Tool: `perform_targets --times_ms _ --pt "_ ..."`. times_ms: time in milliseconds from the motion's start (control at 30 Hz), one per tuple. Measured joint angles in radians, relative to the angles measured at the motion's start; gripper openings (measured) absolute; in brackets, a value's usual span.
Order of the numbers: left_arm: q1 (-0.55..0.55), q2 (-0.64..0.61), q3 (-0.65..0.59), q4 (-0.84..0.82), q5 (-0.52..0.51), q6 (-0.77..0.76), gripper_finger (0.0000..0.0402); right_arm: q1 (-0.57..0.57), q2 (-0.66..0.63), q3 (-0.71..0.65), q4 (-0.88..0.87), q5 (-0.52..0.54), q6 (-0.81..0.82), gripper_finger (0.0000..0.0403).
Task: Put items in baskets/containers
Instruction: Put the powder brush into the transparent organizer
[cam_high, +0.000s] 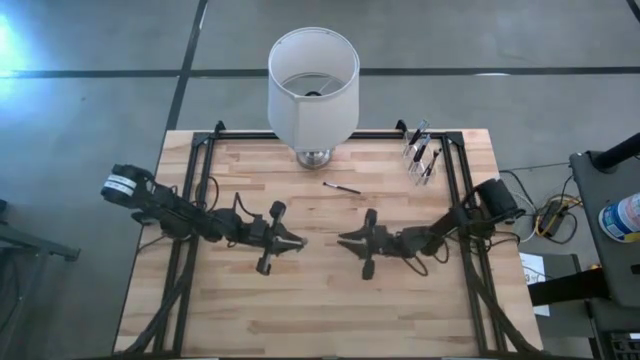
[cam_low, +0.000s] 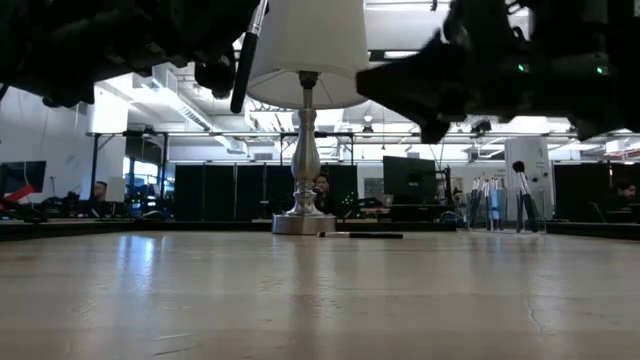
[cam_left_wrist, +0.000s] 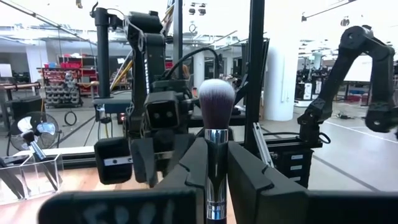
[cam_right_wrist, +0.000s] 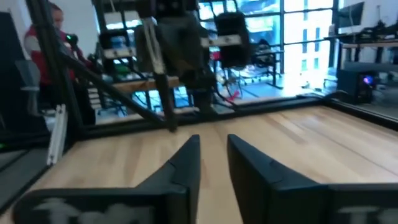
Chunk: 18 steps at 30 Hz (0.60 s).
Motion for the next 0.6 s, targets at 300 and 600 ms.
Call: perform_targets --times_ms 300,600 --pt "0.000 0.036 0.035 -0.001 -0.002 0.002 0.0033 0.007 0.098 0.196 -0.031 -0.056 -0.016 0.0169" --pt "0.000 0.152 0.113 0.006 0.012 0.001 0.0033 0.006 0.208 0.341 -0.034 -0.023 -0.105 0.0185"
